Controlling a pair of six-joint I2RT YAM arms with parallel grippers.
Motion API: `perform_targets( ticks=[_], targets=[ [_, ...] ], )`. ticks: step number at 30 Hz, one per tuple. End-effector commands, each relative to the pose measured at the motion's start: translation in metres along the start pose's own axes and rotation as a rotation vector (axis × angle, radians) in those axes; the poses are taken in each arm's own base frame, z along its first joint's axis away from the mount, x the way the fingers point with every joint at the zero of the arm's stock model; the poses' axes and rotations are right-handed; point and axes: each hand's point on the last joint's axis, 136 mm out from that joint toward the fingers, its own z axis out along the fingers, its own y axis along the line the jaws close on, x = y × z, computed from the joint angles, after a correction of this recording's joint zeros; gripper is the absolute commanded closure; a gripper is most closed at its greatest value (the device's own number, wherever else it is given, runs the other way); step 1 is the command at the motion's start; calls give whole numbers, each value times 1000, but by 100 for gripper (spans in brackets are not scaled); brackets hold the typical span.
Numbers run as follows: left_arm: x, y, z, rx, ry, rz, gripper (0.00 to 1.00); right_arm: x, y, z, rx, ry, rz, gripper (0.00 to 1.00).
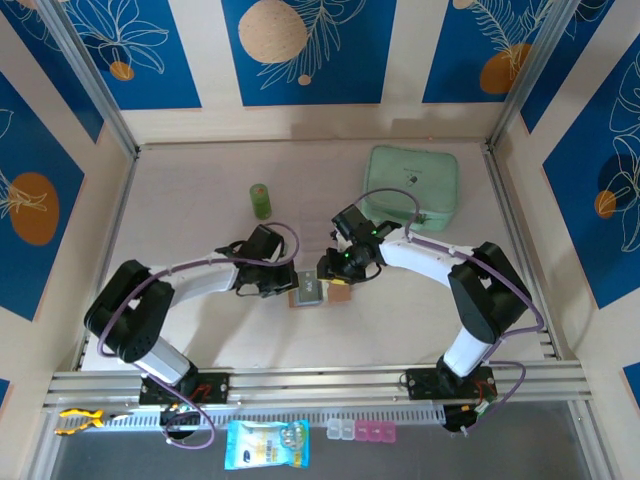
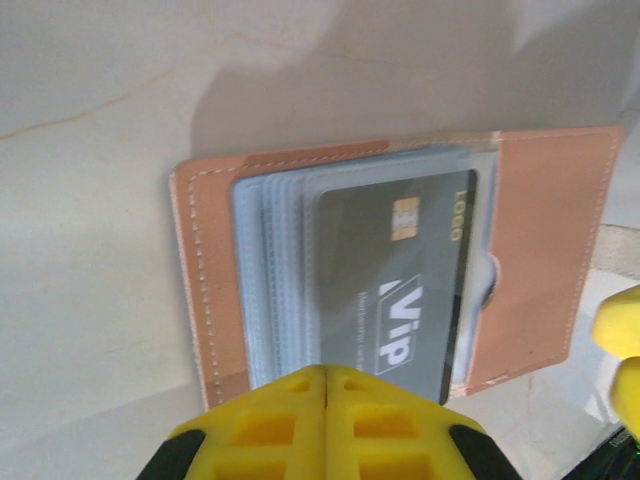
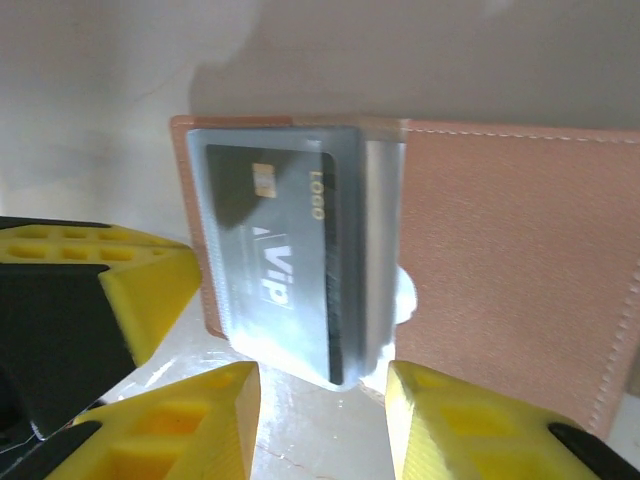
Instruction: Take the credit cards out of the card holder
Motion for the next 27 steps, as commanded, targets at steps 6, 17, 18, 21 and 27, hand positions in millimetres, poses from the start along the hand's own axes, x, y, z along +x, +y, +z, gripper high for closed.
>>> perform_targets(
  ticks=[6,17,18,21,27],
  targets=[
    [4,-19,1,44,25,32,96,4,14,5,-106,31,-34,60],
    [10,-2,11,-13,44,35,97,3,14,16,-113,72,-51,67],
    [10,-1,11,-13,47,33,96,3,16,17,-120,74,-60,68],
    [12,1,13,-13,55,26,97,3,14,20,-106,79,-75,70],
    [13,2,14,-16,56,23,97,3,11,25,-91,82,-85,70]
  ],
)
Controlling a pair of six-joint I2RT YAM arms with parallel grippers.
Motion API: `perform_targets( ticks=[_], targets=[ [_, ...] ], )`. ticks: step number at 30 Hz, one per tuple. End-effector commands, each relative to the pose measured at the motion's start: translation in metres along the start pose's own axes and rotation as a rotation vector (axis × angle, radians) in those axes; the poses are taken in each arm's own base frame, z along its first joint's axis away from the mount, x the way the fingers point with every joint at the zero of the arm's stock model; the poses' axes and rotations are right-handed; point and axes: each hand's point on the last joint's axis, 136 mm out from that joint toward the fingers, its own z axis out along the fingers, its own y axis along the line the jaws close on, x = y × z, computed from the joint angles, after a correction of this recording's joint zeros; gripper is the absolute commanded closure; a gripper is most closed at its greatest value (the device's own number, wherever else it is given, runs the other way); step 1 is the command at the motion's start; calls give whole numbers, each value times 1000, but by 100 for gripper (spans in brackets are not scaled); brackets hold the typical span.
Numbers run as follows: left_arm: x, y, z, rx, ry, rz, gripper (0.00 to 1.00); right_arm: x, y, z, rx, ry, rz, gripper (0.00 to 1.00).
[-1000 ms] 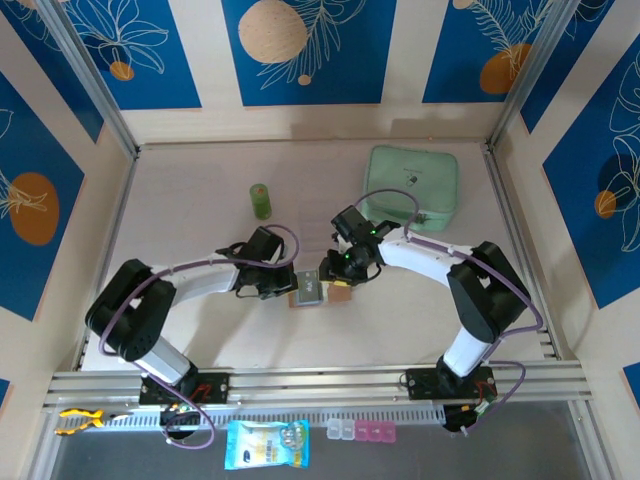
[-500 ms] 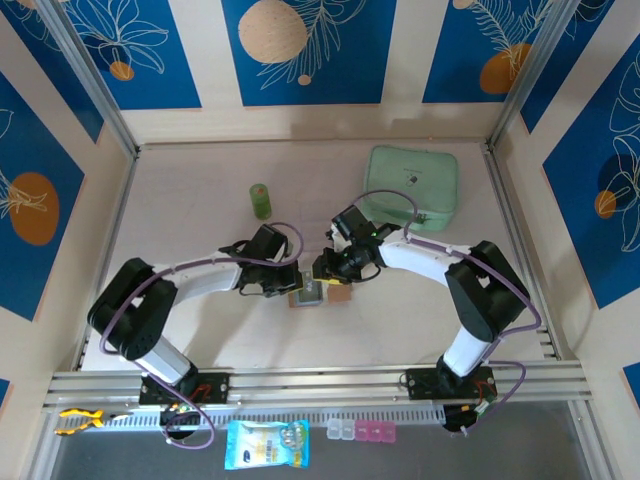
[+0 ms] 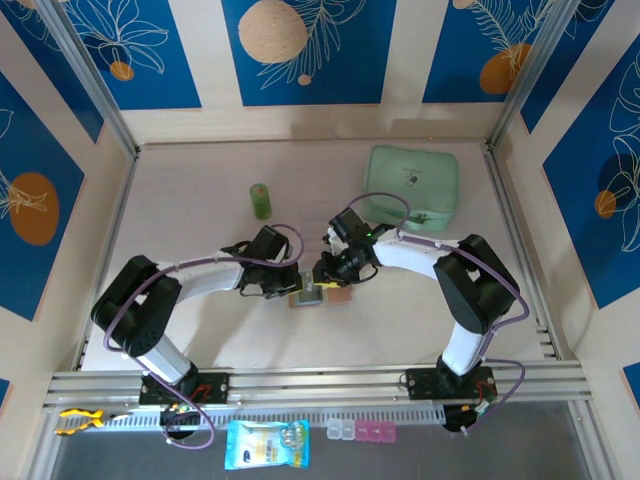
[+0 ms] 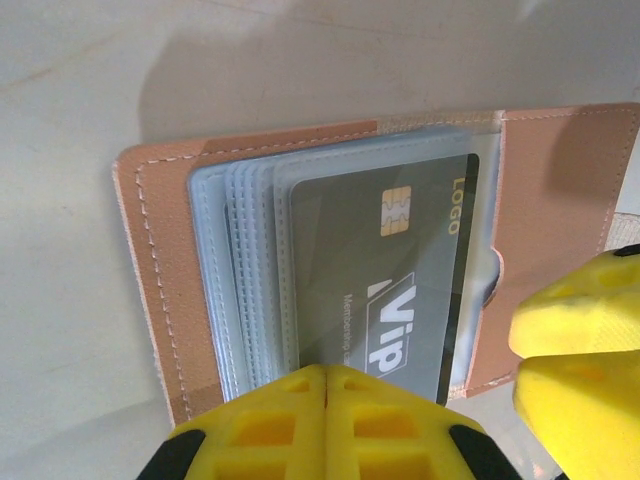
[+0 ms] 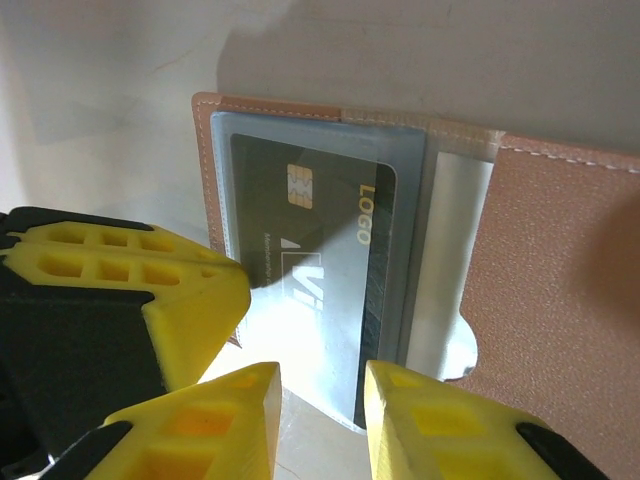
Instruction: Take the credit cards out of the card holder
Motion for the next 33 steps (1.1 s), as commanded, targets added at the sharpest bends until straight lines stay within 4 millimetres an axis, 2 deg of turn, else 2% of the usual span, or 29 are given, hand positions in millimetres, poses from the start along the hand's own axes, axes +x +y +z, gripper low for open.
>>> perform_targets(
  ticks=[1,8,22,28,33],
  targets=[
    [6,5,4,-15,17,15,96,-1,4,4,-11,18,-24,71],
    [5,4,4,-15,15,14,97,-2,6,8,-26,24,-23,75],
    [5,3,1,-11,11,16,97,-5,4,15,-26,27,-36,75],
    [0,-7,-5,23,-11,14,97,-4,2,18,-30,22,-45,76],
    [-5,-9,-13,-9,-24,38,96,-4,-1,20,-26,22,-45,77]
  ],
)
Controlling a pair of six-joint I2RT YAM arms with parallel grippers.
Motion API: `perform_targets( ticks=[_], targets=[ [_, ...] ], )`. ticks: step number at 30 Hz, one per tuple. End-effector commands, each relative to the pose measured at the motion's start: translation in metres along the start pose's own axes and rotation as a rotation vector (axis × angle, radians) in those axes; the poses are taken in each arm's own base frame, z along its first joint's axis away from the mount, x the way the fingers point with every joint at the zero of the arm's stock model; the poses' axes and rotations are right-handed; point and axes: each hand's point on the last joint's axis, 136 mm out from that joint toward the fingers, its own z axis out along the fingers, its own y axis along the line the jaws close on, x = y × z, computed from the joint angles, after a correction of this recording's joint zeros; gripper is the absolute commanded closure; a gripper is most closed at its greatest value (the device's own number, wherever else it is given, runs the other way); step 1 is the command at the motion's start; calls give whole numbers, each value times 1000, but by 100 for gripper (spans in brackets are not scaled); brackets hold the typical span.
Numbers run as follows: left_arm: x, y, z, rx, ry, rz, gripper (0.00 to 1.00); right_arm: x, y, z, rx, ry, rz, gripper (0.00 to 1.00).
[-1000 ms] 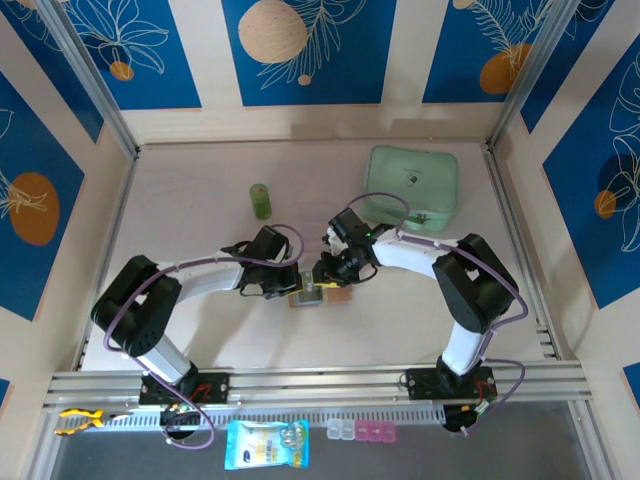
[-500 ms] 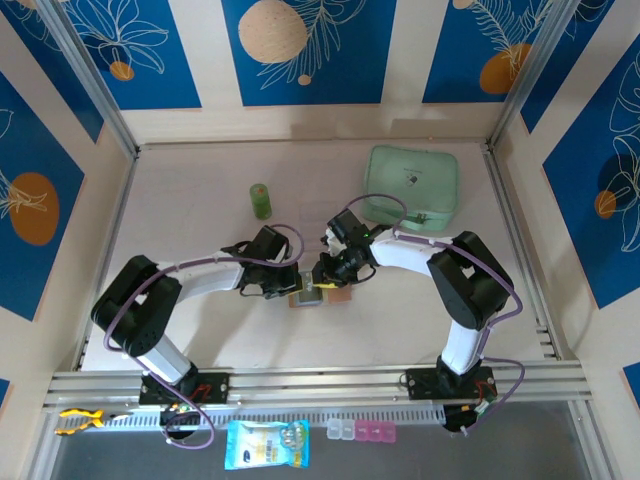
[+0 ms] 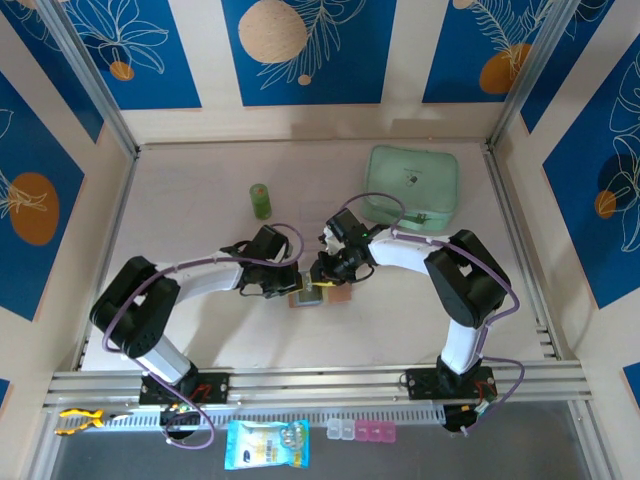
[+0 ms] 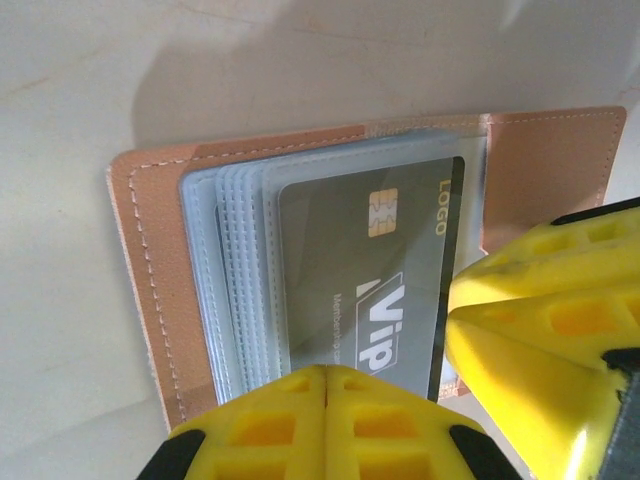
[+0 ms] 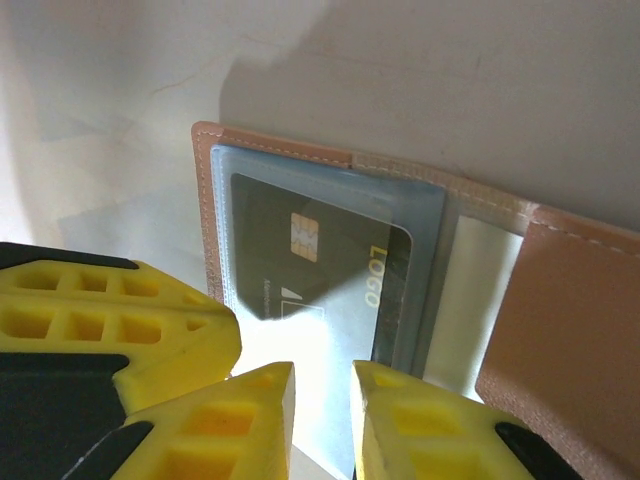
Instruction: Take the credit cards out of the card holder
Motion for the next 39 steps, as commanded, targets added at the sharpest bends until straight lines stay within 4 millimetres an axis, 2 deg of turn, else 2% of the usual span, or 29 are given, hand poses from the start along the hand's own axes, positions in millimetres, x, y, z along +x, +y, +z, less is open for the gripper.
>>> perform_targets(
  ticks=[1,8,18,29,39],
  targets=[
    [-5,-6,-11,-20,-22,42,96,4,-2,7,-7,24,-13,77],
    [-3,7,-6,-65,-15,32,95,6,-4,8,-2,22,-4,77],
    [2,16,1,-73,-3,11,96,5,-6,2,17,1,-8,76],
    [4,18,4,-79,9,7,96,8,-7,6,-1,16,9,76],
    [-3,6,-11,-54,-36,19,96,5,-11,-5,50,-20,5,77]
  ],
)
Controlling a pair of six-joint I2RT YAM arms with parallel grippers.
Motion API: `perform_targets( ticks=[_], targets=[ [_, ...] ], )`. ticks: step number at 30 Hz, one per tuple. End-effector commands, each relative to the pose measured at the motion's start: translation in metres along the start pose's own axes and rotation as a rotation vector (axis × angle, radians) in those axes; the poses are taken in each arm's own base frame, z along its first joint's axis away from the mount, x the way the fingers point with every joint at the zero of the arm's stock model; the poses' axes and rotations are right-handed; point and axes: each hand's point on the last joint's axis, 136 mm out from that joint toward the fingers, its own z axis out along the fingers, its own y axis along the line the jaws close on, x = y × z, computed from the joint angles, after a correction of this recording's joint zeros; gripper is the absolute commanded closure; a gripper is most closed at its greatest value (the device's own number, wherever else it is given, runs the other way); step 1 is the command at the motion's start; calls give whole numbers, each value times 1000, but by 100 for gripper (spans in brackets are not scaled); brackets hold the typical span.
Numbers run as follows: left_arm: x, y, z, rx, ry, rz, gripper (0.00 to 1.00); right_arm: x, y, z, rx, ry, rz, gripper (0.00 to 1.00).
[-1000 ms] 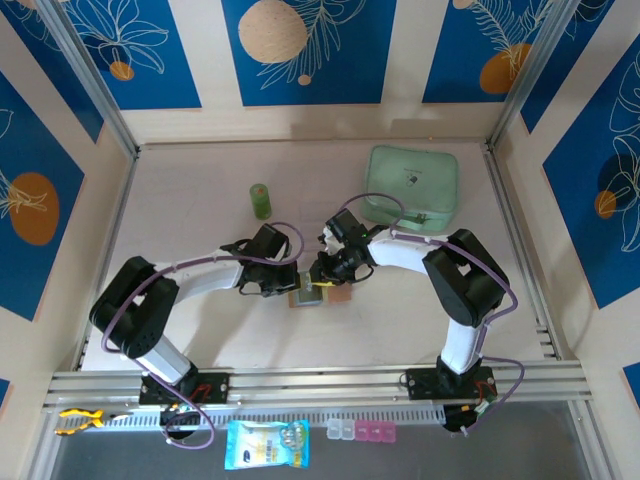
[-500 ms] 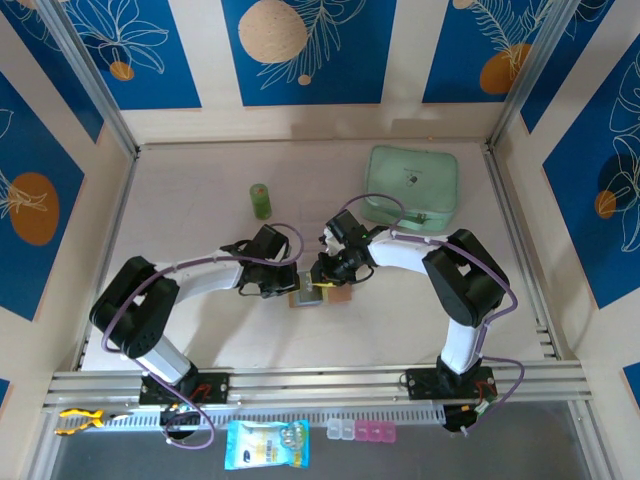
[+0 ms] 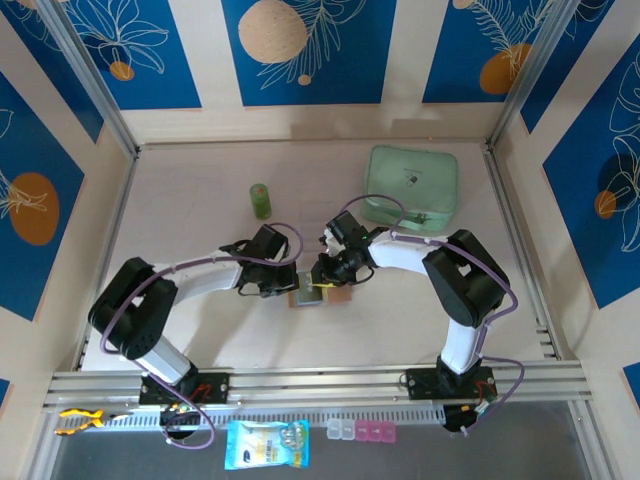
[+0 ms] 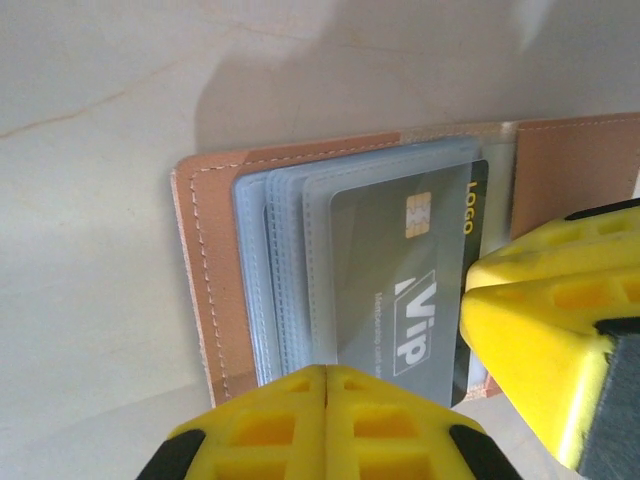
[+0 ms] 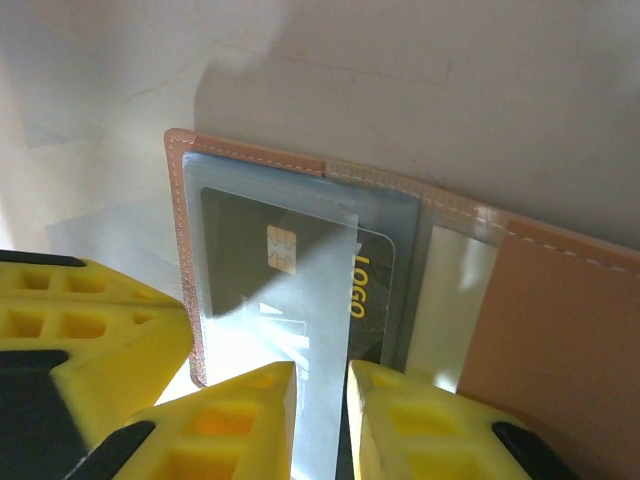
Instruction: Take the credit cards out of the card holder
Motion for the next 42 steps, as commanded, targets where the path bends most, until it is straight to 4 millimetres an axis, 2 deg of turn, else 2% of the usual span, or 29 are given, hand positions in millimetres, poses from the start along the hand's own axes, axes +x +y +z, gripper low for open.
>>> perform_targets(
  ticks=[1,26,31,37,42],
  targets=[
    [0,-1,-6,-2,-13,2,96,6,-4,-10,33,-3,4,77],
    [-3,-24,0,78,19,11,97,3,-4,-28,50,-51,24,77],
    [-1,-31,6,114,38,7,97,6,6,-24,-33,-18,31,76],
    [3,-11,13,26,49,18,97,10,2,-20,-30,-7,53,76],
    [11,5,19,-15,70,16,97,11,-14,-19,14,-13,88,73]
  ],
)
